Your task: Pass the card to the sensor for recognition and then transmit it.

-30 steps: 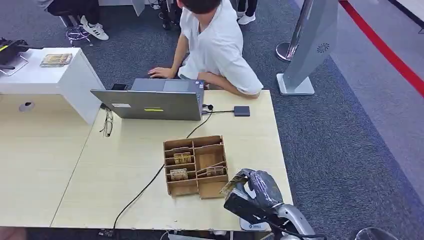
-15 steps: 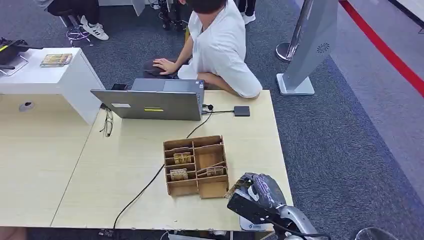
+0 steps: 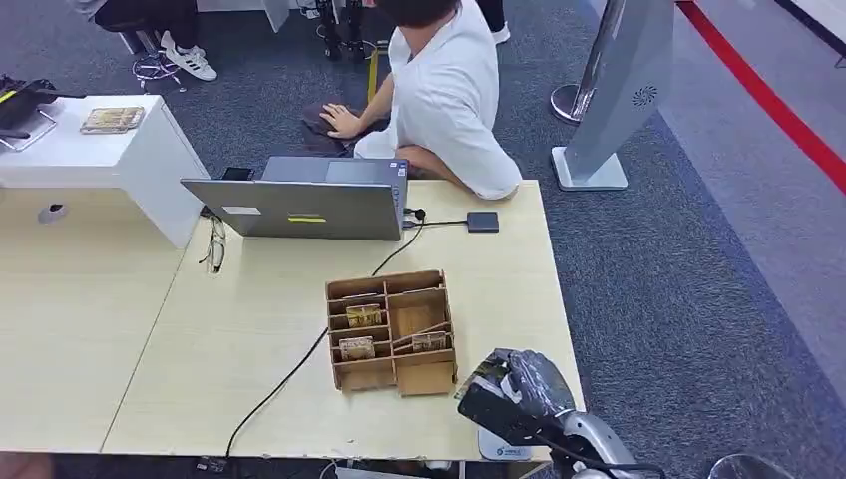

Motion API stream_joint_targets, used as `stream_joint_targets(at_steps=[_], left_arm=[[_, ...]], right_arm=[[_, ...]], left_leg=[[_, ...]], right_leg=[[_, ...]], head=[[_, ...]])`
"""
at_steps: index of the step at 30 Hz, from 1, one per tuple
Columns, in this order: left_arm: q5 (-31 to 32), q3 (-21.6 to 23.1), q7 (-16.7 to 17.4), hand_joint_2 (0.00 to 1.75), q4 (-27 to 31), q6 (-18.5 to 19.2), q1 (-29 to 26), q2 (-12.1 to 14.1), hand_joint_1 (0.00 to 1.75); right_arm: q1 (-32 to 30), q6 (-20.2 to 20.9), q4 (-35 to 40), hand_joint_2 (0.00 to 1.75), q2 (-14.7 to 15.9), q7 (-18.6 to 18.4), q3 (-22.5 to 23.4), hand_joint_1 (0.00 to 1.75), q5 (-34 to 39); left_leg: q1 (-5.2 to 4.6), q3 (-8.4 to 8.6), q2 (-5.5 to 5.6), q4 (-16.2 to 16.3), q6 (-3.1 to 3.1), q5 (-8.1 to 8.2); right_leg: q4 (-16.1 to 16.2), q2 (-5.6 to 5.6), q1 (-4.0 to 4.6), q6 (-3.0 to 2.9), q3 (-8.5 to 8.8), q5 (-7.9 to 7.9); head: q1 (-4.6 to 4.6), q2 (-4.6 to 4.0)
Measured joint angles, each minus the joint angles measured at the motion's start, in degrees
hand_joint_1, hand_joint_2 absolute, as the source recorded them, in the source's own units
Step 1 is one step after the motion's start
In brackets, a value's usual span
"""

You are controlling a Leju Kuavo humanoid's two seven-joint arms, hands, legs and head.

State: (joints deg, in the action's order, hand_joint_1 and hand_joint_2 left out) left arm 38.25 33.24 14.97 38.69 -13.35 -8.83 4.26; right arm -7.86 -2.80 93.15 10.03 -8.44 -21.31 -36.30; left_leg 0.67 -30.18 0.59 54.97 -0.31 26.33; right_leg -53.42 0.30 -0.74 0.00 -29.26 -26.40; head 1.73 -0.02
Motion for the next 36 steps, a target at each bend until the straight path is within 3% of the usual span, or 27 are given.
stream_joint_targets(at_steps=[36], left_arm=[[-0.83, 0.00, 0.11, 0.00, 0.00, -0.59, 0.00, 0.00, 0.00]], right_arm=[[-0.73, 0.83, -0.96, 1.75, 1.92, -4.22, 1.42, 1.75, -0.11]], left_leg=[[0.00, 0.00, 0.00, 0.00, 0.00, 0.00]], right_leg=[[0.00, 0.00, 0.00, 0.00, 0.00, 0.00]], head=[[0.00, 0.00]])
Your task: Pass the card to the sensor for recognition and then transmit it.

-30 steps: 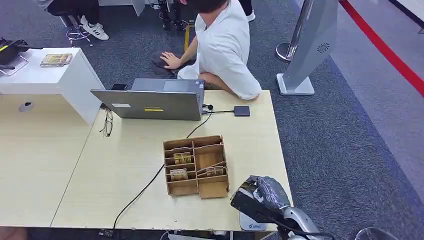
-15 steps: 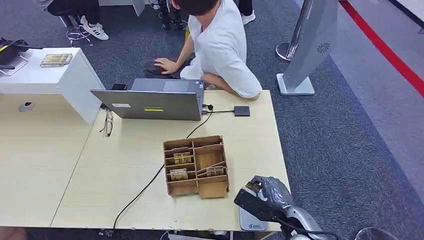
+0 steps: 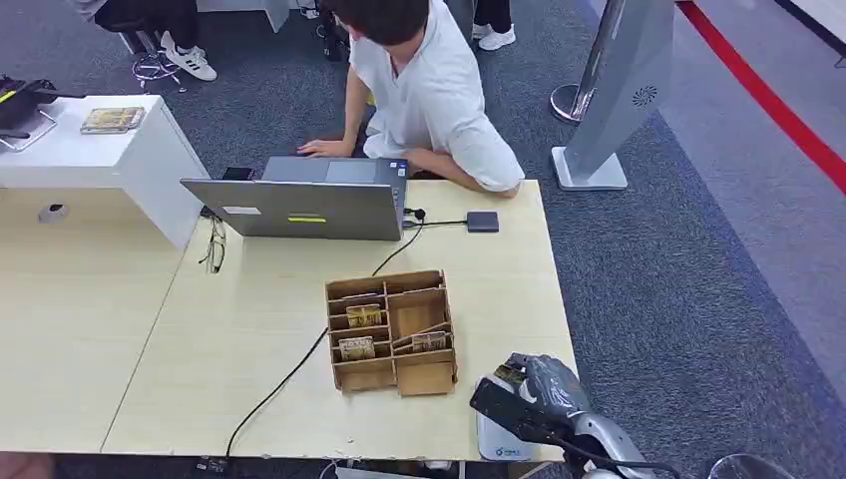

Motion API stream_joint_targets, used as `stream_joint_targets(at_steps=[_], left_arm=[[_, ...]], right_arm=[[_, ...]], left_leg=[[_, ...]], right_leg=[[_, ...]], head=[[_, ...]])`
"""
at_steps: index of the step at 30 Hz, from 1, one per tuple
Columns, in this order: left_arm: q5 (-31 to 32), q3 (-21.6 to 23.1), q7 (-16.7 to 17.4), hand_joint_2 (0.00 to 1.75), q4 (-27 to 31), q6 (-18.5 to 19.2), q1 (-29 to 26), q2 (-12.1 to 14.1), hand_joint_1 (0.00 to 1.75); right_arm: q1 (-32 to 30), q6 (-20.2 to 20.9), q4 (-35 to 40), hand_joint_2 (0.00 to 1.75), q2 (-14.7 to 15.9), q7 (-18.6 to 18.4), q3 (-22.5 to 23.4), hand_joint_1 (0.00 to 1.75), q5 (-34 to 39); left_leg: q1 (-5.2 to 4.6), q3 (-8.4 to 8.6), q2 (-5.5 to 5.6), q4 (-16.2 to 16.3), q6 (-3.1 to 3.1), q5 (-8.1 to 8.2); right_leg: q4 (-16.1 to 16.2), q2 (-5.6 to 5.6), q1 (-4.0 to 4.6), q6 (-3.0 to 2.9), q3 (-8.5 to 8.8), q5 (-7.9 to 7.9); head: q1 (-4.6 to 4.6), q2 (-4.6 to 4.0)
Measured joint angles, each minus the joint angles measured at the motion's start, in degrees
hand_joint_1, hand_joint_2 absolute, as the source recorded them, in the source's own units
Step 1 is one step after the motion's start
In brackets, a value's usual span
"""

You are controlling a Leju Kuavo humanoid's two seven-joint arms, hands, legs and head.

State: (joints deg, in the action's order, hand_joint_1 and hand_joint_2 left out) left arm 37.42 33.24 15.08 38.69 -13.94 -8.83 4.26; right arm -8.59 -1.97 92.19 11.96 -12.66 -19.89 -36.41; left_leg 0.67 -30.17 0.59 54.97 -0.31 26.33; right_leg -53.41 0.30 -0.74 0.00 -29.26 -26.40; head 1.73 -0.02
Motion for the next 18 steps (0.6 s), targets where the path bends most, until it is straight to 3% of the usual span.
stream_joint_targets(at_steps=[18], left_arm=[[-0.59, 0.02, 0.52, 0.00, 0.00, -0.20, 0.01, 0.02, 0.00]], right_arm=[[-0.11, 0.24, 0.00, 1.75, 0.35, -0.94, -0.02, 1.75, -0.79]], left_leg=[[0.00, 0.00, 0.00, 0.00, 0.00, 0.00]], right_leg=[[0.00, 0.00, 0.00, 0.00, 0.00, 0.00]], head=[[0.00, 0.00]])
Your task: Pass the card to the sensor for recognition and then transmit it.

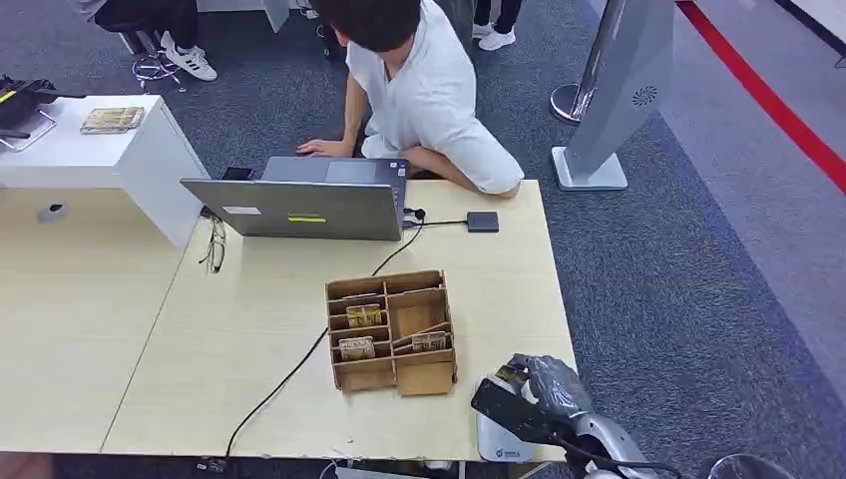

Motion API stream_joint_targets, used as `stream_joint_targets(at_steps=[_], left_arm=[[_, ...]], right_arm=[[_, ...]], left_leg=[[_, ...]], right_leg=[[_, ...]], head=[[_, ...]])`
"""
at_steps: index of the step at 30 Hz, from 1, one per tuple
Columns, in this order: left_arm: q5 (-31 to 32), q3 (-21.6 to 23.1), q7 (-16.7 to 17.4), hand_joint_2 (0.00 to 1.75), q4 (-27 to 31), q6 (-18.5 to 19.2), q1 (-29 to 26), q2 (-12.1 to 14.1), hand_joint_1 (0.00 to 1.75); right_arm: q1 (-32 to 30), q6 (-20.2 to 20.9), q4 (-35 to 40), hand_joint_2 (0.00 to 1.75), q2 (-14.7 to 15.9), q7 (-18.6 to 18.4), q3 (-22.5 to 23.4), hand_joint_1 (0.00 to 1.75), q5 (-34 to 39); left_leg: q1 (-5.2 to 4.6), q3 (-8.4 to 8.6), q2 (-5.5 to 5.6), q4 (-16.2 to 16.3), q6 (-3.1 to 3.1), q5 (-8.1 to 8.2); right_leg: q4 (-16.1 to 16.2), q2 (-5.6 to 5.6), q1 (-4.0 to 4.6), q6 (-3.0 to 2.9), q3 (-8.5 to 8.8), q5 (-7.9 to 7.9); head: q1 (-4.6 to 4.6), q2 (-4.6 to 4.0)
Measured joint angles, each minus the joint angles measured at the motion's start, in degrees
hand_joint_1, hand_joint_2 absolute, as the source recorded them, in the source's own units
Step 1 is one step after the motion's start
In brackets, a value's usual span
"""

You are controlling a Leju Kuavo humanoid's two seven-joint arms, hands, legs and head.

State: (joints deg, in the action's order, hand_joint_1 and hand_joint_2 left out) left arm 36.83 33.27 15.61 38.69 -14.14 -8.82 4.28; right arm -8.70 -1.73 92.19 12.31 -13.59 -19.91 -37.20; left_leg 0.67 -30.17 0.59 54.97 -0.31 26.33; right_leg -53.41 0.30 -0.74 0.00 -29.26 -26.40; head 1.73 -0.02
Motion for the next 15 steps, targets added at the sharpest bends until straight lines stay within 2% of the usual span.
stream_joint_targets(at_steps=[15], left_arm=[[-0.85, 0.28, 0.09, 0.00, 0.00, -0.26, 0.06, 0.00, 0.00]], right_arm=[[-0.28, 0.50, -1.79, 1.75, 0.17, -1.40, -1.25, 1.75, -1.03]], left_leg=[[0.00, 0.00, 0.00, 0.00, 0.00, 0.00]], right_leg=[[0.00, 0.00, 0.00, 0.00, 0.00, 0.00]], head=[[0.00, 0.00]])
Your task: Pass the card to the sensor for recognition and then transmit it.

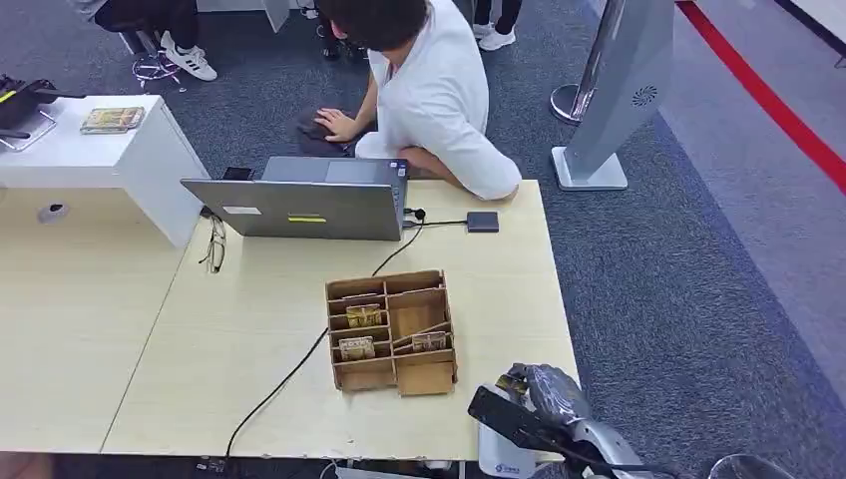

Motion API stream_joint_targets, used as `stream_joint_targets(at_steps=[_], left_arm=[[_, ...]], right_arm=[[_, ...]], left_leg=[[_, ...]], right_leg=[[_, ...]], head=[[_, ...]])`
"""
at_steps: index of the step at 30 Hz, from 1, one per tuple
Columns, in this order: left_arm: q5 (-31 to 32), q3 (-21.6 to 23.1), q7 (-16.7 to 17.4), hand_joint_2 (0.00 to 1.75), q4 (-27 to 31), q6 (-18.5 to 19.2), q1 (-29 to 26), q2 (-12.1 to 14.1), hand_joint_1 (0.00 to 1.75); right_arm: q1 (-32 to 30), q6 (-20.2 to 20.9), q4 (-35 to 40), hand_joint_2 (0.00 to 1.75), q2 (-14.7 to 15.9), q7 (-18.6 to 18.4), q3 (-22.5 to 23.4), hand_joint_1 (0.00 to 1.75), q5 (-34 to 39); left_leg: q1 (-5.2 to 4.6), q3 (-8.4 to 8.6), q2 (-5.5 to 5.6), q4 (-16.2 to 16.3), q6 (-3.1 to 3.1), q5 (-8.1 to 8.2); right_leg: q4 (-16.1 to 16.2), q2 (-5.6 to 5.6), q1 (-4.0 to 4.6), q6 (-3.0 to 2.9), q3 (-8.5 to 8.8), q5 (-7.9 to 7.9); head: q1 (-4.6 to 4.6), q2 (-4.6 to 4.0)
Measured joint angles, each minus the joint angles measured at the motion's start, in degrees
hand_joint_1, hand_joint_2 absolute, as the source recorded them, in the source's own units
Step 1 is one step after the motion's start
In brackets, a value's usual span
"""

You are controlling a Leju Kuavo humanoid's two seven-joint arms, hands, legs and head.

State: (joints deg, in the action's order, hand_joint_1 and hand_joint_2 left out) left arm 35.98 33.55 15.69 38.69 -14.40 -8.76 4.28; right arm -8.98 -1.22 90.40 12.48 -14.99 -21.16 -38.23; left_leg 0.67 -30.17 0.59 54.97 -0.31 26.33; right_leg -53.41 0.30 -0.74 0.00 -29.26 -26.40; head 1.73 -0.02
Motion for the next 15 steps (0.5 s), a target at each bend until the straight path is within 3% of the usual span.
stream_joint_targets(at_steps=[15], left_arm=[[-0.59, 0.63, 0.02, 0.00, 0.00, -0.39, 0.04, 0.09, 0.00]], right_arm=[[-0.09, -0.63, -1.07, 1.75, 0.00, -0.07, -0.94, 1.75, 0.22]], left_leg=[[0.00, 0.01, 0.00, 0.00, 0.00, 0.00]], right_leg=[[0.00, 0.00, 0.00, 0.00, 0.01, 0.00]], head=[[0.00, 0.00]])
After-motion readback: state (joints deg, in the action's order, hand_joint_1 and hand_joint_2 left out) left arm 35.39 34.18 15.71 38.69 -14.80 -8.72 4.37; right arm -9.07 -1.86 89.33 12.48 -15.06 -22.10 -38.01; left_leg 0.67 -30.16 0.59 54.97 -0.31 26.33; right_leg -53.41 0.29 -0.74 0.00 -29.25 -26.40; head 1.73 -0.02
